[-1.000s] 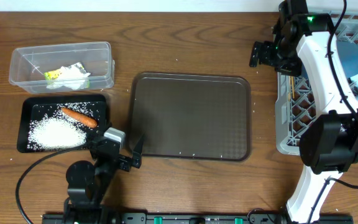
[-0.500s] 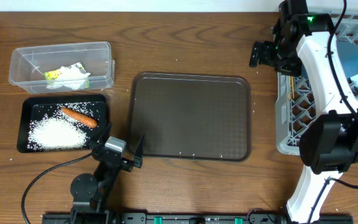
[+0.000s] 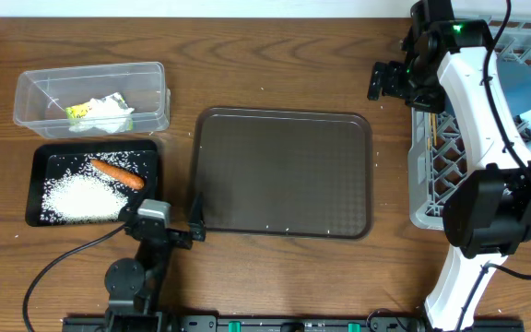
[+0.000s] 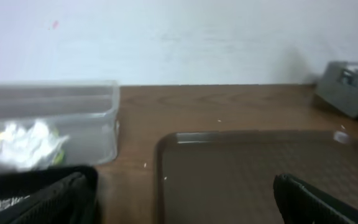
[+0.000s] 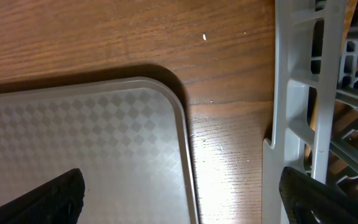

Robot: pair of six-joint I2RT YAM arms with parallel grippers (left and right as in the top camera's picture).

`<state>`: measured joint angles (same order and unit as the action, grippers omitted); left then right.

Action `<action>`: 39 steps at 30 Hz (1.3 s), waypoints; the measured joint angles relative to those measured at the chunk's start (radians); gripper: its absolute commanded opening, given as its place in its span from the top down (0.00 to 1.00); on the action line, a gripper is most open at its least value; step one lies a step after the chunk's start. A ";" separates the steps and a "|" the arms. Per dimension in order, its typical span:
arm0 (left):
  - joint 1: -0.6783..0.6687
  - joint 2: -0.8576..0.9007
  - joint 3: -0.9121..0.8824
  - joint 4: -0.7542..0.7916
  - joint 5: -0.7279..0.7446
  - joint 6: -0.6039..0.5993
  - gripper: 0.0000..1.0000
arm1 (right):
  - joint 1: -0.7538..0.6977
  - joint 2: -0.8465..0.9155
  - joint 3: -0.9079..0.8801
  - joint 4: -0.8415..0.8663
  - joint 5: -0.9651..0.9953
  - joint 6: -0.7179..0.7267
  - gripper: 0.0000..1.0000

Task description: Sort waste into correct bins and load items into the dishwasher rack

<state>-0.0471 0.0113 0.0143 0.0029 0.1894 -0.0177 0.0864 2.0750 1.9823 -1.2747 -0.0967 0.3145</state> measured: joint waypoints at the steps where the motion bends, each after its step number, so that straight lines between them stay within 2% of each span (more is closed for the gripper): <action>1: 0.000 0.000 0.000 -0.010 -0.021 -0.031 0.02 | 0.000 0.000 0.000 0.000 0.000 0.000 0.01; 5: 0.000 0.000 0.005 -0.028 -0.097 -0.142 0.02 | 0.002 0.000 0.000 0.000 0.000 0.000 0.01; 11: 0.001 0.000 0.000 0.019 -0.145 -0.200 0.02 | 0.002 0.000 0.000 0.000 0.000 0.000 0.01; 14: 0.006 -0.001 -0.001 0.043 -0.152 -0.196 0.02 | 0.003 0.000 0.000 0.000 0.000 0.000 0.00; 18: 0.020 0.000 -0.002 -0.018 -0.156 -0.166 0.02 | 0.003 0.000 0.000 0.000 0.000 0.000 0.01; 26: 0.027 -0.001 0.001 -0.026 -0.155 -0.139 0.02 | 0.003 0.000 0.000 0.000 0.000 0.000 0.01; 39: 0.027 -0.001 0.001 -0.026 -0.155 -0.138 0.02 | 0.003 0.000 0.000 0.000 0.000 0.000 0.01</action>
<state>-0.0204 0.0105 0.0154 -0.0231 0.0345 -0.1562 0.0895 2.0750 1.9823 -1.2751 -0.0971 0.3145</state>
